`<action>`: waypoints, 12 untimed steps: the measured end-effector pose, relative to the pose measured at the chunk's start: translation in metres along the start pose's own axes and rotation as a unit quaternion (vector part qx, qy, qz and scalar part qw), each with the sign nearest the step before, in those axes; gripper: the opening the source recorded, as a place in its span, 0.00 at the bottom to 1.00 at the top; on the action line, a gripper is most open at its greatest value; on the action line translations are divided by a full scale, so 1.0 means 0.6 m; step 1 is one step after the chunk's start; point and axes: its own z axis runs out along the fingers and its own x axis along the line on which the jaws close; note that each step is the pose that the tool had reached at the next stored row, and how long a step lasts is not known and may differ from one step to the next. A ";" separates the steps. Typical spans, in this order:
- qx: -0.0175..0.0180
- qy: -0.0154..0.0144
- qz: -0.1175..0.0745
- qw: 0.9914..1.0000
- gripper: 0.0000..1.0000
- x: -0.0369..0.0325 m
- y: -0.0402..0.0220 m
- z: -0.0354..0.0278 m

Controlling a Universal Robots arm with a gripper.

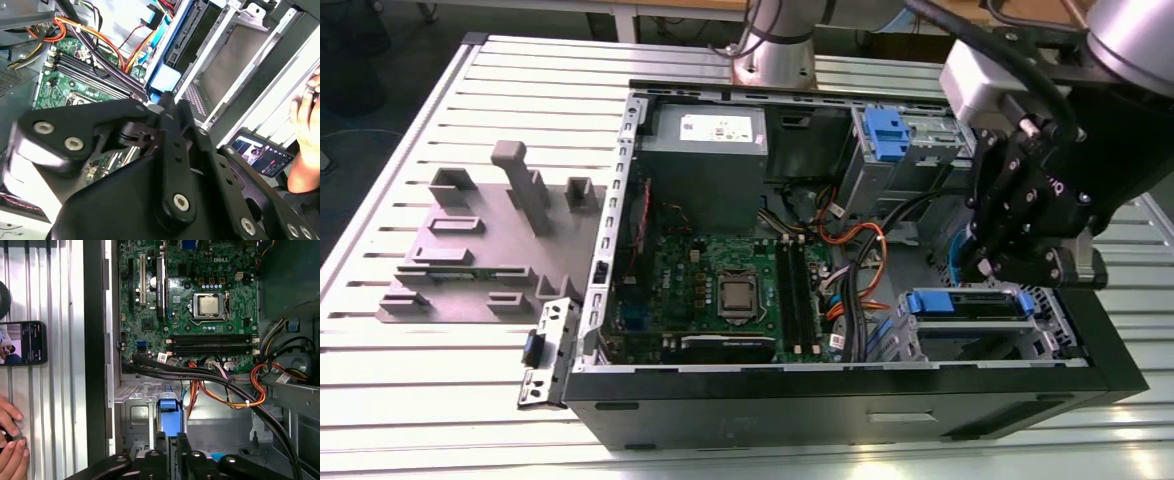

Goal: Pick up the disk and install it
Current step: 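Insert the disk into the insertion slot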

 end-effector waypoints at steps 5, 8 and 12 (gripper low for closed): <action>0.000 0.000 0.000 1.000 0.11 0.000 0.000 0.015; 0.000 0.000 0.000 1.000 0.11 0.000 0.000 0.025; 0.000 0.000 0.000 1.000 0.11 0.000 0.000 0.035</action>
